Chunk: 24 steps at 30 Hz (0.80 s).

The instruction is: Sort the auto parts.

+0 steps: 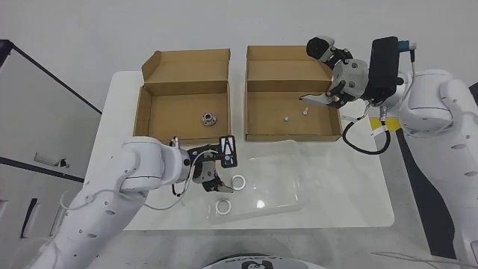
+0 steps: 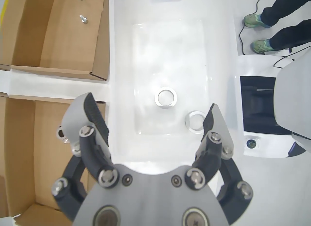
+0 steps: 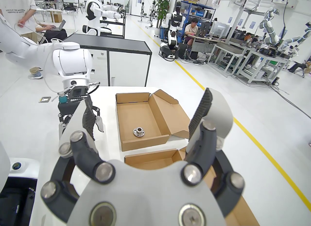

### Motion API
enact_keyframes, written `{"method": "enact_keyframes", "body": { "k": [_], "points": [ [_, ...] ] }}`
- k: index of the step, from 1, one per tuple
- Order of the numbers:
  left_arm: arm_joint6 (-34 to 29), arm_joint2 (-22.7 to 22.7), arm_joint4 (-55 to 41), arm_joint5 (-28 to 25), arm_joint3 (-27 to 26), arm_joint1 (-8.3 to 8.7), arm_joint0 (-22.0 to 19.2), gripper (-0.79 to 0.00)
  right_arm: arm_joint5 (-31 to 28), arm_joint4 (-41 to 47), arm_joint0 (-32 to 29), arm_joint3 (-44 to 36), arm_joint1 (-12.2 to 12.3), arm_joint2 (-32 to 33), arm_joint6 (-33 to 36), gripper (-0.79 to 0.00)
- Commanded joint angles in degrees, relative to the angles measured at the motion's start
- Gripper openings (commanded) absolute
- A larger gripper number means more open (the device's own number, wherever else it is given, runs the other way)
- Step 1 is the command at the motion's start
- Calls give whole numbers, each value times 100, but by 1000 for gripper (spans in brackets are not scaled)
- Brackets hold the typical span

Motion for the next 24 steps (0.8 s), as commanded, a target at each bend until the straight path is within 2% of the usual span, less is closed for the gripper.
{"method": "enact_keyframes", "body": {
  "k": [1,11,24],
  "points": [
    [-23,67,-5,25,50,55,-16,0,0,0,0,0,0,0,0,0],
    [17,451,-15,-3,340,136,-206,0,0,0,0,0,0,0,0,0],
    [339,1269,420,110,1104,-26,-758,0,0,0,0,0,0,0,0,0]
  ]
}}
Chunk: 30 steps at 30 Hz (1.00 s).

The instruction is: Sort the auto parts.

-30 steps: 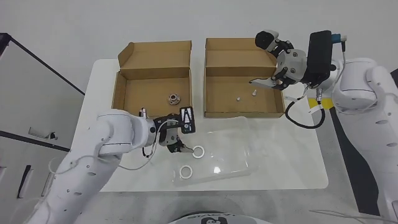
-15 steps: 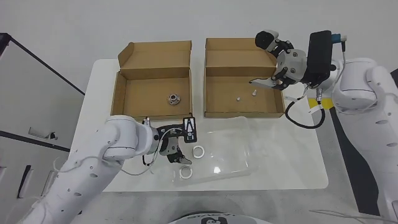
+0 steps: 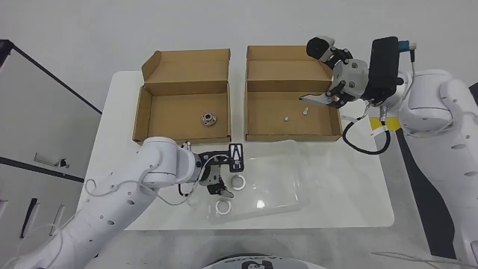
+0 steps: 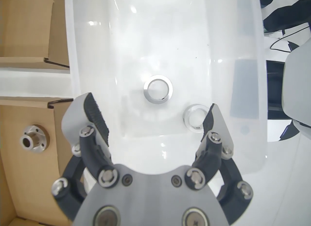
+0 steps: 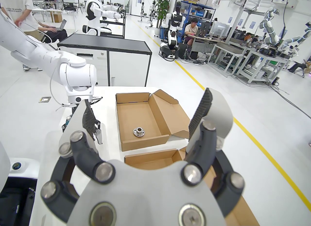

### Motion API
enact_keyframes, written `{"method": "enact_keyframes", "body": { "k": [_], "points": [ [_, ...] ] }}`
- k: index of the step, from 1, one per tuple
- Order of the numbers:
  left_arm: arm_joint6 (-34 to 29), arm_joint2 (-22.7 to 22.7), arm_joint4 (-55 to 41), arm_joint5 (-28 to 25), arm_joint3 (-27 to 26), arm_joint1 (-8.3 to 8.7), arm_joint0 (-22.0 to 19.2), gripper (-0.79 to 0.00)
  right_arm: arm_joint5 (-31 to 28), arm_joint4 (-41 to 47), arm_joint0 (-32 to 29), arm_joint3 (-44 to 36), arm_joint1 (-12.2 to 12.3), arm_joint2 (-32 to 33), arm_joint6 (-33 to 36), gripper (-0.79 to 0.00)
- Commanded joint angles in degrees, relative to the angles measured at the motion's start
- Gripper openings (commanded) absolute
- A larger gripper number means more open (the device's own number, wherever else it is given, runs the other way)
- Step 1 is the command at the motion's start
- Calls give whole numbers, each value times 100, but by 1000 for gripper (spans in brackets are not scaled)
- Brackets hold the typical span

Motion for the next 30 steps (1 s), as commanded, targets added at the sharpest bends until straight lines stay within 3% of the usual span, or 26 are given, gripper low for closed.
{"method": "enact_keyframes", "body": {
  "k": [1,9,10,12,14,16,30],
  "points": [
    [48,127,105,19,141,-30,-87,0,0,0,0,0,0,0,0,0],
    [295,483,396,51,475,-127,-322,0,0,0,0,0,0,0,0,0],
    [301,518,420,22,489,-135,-350,-46,0,0,0,0,0,0,0,0],
    [344,570,456,-7,532,-149,-396,-280,0,0,0,0,0,0,0,0],
    [368,619,473,-16,563,-160,-425,-305,0,0,0,0,0,0,0,0],
    [385,667,476,-8,568,-172,-450,-400,0,0,0,0,0,0,0,0],
    [641,1037,990,-31,725,-287,-712,-474,0,0,0,0,0,0,0,0]
  ]
}}
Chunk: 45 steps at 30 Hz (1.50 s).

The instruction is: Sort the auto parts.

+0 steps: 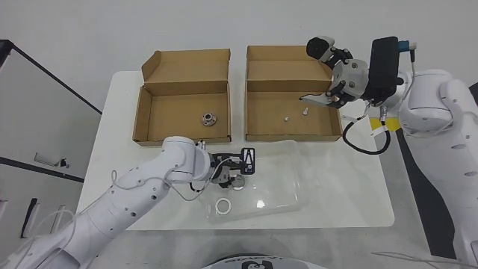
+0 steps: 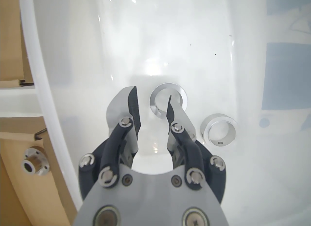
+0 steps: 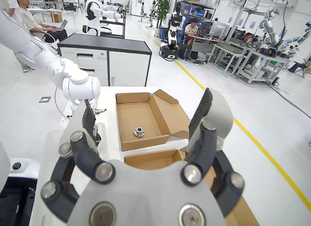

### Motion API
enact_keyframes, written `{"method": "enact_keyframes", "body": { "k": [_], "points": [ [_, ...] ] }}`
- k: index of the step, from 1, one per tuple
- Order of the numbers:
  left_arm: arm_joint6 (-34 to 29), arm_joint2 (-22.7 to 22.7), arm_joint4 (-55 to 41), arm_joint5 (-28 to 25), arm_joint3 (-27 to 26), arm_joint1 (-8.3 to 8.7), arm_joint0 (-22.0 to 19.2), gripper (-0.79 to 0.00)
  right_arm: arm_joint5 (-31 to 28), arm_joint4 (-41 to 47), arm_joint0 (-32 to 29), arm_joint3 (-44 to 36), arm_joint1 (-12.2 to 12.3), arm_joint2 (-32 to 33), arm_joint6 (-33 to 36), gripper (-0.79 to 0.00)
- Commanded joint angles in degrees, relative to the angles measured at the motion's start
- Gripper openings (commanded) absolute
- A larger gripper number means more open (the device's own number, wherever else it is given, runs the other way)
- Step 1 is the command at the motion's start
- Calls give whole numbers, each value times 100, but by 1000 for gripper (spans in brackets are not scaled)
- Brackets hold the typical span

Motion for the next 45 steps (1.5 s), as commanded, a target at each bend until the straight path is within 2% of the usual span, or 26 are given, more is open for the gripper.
{"method": "enact_keyframes", "body": {
  "k": [1,13,27,38,45],
  "points": [
    [-15,53,55,-39,35,-11,-27,-477,0,0,0,0,0,0,0,0],
    [-72,343,257,-201,190,-102,-234,-493,0,0,0,0,0,0,0,0],
    [-72,487,669,-417,247,-139,-412,-496,0,0,0,0,0,0,0,0],
    [-192,566,615,-605,230,-159,-514,-499,0,0,0,0,0,0,0,0],
    [-54,610,672,-589,270,-183,-552,-514,0,0,0,0,0,0,0,0]
  ]
}}
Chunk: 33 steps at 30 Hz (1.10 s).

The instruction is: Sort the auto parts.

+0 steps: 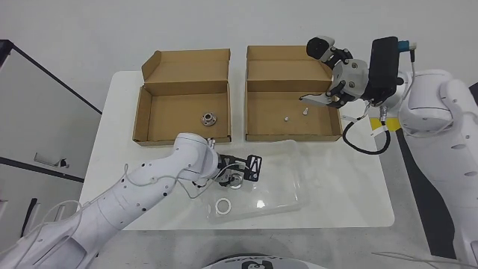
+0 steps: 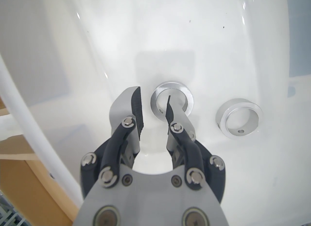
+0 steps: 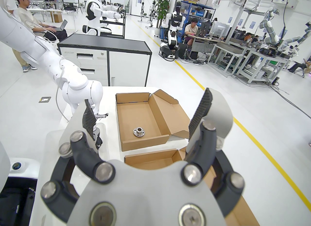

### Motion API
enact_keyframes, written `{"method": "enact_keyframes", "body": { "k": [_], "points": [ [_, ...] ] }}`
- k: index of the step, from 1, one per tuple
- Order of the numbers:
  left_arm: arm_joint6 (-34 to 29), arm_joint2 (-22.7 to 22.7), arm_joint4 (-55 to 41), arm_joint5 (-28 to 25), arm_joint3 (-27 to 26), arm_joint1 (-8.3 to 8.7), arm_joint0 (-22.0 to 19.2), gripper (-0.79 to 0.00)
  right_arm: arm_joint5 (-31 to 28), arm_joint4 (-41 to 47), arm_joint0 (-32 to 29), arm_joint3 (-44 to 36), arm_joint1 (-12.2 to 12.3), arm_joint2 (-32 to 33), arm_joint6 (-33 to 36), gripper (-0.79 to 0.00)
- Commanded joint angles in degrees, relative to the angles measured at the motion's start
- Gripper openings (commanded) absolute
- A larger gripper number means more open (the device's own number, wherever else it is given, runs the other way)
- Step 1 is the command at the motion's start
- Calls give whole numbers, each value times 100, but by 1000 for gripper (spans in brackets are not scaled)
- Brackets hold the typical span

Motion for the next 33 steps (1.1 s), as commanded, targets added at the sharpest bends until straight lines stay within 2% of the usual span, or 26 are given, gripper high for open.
{"method": "enact_keyframes", "body": {
  "k": [1,33],
  "points": [
    [37,19,25,-11,52,-5,0,-514,0,0,0,0,0,0,0,0],
    [161,125,277,-140,230,-21,-43,-533,0,0,0,0,0,0,0,0]
  ]
}}
